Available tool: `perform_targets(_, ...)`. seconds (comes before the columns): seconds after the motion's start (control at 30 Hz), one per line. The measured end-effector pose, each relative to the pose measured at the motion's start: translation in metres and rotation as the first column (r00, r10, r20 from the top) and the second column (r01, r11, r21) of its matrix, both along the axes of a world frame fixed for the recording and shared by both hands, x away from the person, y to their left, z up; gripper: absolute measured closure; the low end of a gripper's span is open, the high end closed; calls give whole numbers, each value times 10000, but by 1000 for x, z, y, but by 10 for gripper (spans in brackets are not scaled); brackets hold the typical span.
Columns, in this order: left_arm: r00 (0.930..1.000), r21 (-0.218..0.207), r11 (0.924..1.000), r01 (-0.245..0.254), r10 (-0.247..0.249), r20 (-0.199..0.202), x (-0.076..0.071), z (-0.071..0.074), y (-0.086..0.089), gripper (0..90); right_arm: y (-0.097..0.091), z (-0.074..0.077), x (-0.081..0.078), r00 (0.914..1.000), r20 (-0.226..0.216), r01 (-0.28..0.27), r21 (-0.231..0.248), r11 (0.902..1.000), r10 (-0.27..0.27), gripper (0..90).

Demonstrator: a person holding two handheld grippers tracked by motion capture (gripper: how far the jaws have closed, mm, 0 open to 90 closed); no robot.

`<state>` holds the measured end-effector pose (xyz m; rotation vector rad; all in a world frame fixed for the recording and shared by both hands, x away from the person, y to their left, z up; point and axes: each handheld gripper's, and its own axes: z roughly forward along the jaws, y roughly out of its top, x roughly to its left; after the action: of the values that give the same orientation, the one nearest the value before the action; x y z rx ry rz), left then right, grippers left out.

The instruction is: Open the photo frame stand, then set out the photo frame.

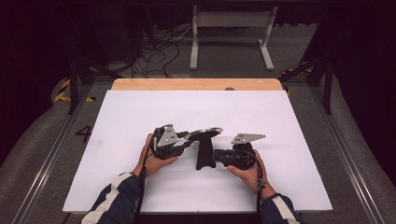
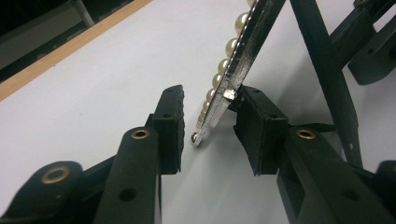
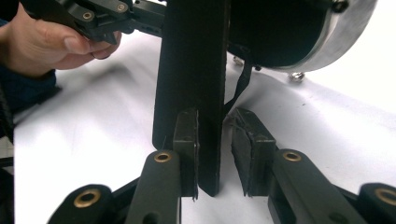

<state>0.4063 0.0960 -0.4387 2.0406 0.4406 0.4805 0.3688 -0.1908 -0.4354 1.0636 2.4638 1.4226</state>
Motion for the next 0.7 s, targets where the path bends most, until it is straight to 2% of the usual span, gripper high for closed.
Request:
perform_targets(0.07, 10000, -2, 10000, -8, 7, -32, 0, 0, 1, 603, 1, 4, -5, 9993, 345, 129, -209, 9997, -122, 720)
perform_targets(0.1, 10000, -2, 10000, -8, 7, -32, 0, 0, 1, 596, 1, 4, -5, 9993, 345, 129, -209, 9997, -122, 720)
perform_targets(0.13, 10000, 29, 10000, -10, 10, -75, 0, 0, 1, 596, 1, 6, -8, 9981, 578, 218, -428, 9988, -193, 729)
perform_targets(0.17, 9999, 87, 10000, 19, -18, -127, 1, -1, 2, 587, 3, 10, -14, 9944, 1004, 395, -648, 9971, -329, 756)
perform_targets(0.37, 9995, 187, 9997, 136, -131, -289, 5, -4, 2, 579, 7, 18, -25, 9844, 1717, 529, -797, 9954, -385, 841)
perform_targets(0.7, 9986, 314, 9993, 183, -167, -511, 8, -9, -2, 586, 14, 23, -36, 9745, 2195, 611, -560, 9966, -474, 897)
